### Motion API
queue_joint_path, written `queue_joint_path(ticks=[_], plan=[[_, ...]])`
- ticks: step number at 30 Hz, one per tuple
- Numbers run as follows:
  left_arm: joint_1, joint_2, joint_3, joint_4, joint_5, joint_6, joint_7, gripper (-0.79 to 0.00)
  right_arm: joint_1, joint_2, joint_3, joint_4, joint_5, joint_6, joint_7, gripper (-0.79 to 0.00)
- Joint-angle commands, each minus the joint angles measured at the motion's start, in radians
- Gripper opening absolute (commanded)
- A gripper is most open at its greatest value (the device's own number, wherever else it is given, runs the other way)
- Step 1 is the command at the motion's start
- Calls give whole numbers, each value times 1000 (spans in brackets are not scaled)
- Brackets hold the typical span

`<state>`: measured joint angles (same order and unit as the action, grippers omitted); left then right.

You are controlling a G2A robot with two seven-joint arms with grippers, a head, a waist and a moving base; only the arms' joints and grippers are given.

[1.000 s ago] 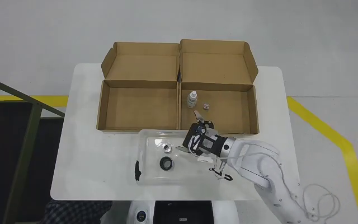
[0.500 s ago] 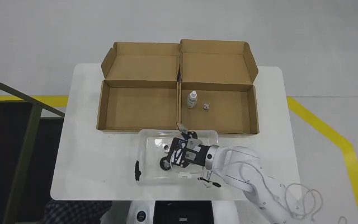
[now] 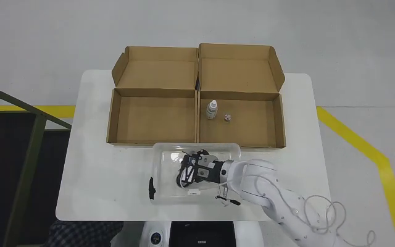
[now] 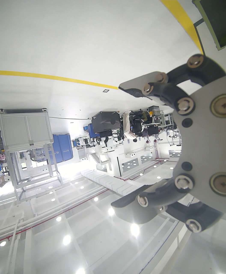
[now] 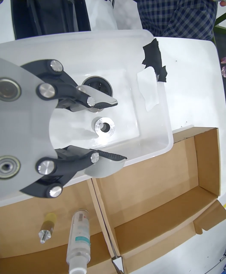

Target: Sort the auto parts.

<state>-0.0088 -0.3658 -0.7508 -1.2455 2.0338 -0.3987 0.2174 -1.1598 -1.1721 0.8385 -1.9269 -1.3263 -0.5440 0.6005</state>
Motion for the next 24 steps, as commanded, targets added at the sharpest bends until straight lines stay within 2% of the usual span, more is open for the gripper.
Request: queue_joint_path(ticks=[1,24], plan=[[0,0,0,0,0,0,0,0,9,-3,-8,14,-1,-2,8,-428],[0,0,0,0,0,0,0,0,62,-10,-10,117,10,-63,64,-416]])
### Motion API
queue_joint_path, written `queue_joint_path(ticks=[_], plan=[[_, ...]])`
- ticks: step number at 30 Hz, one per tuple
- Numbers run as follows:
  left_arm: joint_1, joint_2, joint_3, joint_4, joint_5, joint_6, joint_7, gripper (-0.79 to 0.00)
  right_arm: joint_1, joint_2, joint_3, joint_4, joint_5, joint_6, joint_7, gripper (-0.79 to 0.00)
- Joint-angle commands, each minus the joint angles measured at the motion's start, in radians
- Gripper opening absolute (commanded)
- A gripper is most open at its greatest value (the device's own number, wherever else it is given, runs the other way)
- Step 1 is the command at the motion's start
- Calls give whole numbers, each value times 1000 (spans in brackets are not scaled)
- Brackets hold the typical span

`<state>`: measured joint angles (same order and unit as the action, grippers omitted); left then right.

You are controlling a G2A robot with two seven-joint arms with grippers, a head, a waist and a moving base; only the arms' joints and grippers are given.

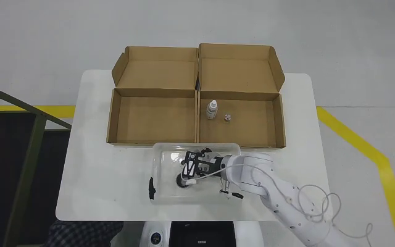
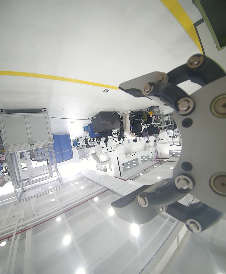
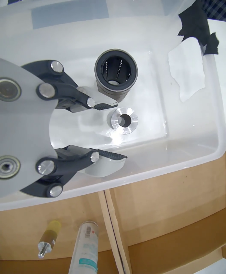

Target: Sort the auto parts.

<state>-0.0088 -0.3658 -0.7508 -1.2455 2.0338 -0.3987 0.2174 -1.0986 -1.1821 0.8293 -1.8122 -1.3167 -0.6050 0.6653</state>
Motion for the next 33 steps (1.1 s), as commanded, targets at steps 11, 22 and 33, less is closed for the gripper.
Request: queue_joint_path(ticks=[11,22,33], plan=[[0,0,0,0,0,0,0,0,44,-17,-45,68,15,-14,-11,-413],[0,0,0,0,0,0,0,0,95,-41,-95,134,31,-16,-29,-403],[0,0,0,0,0,0,0,0,127,-61,-131,187,44,-18,-40,-431]])
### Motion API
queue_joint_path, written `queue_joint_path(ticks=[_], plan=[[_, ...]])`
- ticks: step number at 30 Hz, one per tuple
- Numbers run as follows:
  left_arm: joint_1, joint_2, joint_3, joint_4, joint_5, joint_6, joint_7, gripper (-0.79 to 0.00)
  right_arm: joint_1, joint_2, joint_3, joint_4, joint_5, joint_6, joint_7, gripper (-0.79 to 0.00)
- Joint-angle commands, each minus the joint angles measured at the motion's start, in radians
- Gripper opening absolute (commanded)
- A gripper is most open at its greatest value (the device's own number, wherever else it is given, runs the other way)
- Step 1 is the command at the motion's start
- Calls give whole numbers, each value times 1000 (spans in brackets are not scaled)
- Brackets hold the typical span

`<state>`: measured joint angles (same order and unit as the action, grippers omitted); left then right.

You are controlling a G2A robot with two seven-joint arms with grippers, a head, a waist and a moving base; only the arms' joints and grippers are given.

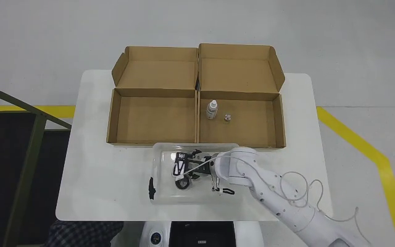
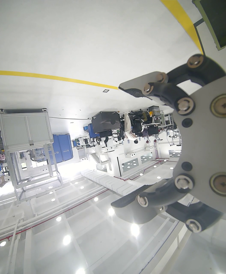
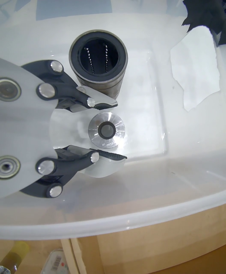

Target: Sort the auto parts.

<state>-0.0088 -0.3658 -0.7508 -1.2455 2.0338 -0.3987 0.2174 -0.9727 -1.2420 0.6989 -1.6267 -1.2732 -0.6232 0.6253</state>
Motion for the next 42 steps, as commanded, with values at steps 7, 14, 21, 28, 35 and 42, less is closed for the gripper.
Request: queue_joint_path(ticks=[7,14,21,28,35,42], plan=[[0,0,0,0,0,0,0,0,7,-6,-3,9,2,-4,0,-785],[0,0,0,0,0,0,0,0,-11,1,19,-40,11,-19,-2,-785],[0,0,0,0,0,0,0,0,-50,15,66,-119,22,-26,-25,-785],[0,0,0,0,0,0,0,0,-94,28,119,-201,35,-26,-74,-785],[0,0,0,0,0,0,0,0,-133,39,174,-260,88,-28,-132,-785],[0,0,0,0,0,0,0,0,-154,50,244,-314,141,-26,-180,-785]])
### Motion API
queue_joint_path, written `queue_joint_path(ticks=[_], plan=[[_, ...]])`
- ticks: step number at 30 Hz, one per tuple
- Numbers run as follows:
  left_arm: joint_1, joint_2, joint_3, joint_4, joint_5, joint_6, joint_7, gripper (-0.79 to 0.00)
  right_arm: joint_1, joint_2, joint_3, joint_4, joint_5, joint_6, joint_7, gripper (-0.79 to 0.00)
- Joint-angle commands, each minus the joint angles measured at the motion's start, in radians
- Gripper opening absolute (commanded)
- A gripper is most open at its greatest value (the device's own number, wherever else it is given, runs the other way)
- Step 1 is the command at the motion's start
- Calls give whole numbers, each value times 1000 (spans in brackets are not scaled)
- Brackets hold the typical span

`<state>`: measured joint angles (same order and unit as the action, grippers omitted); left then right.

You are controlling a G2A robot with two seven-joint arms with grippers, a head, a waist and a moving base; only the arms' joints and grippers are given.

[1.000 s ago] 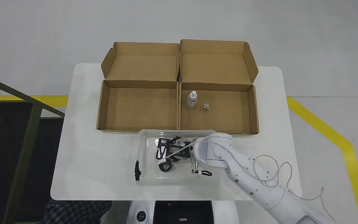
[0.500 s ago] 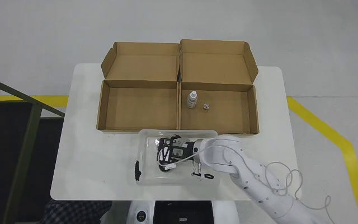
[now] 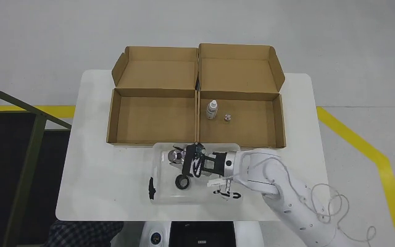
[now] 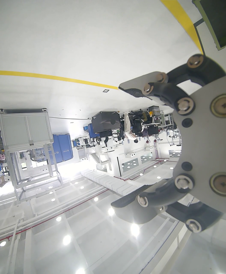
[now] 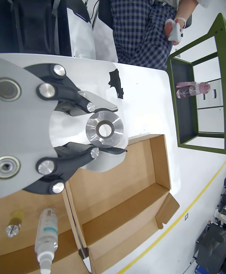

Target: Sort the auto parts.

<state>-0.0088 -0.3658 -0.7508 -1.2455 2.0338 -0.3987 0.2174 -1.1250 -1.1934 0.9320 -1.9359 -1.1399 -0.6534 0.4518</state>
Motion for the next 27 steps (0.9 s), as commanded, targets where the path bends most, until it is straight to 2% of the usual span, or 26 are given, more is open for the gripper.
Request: queue_joint_path(ticks=[1,14,27], plan=[[0,0,0,0,0,0,0,0,-4,2,23,-11,19,6,-14,-785],[0,0,0,0,0,0,0,0,-59,20,171,-59,158,15,-132,-785],[0,0,0,0,0,0,0,0,-109,33,264,-62,261,-7,-199,-785]])
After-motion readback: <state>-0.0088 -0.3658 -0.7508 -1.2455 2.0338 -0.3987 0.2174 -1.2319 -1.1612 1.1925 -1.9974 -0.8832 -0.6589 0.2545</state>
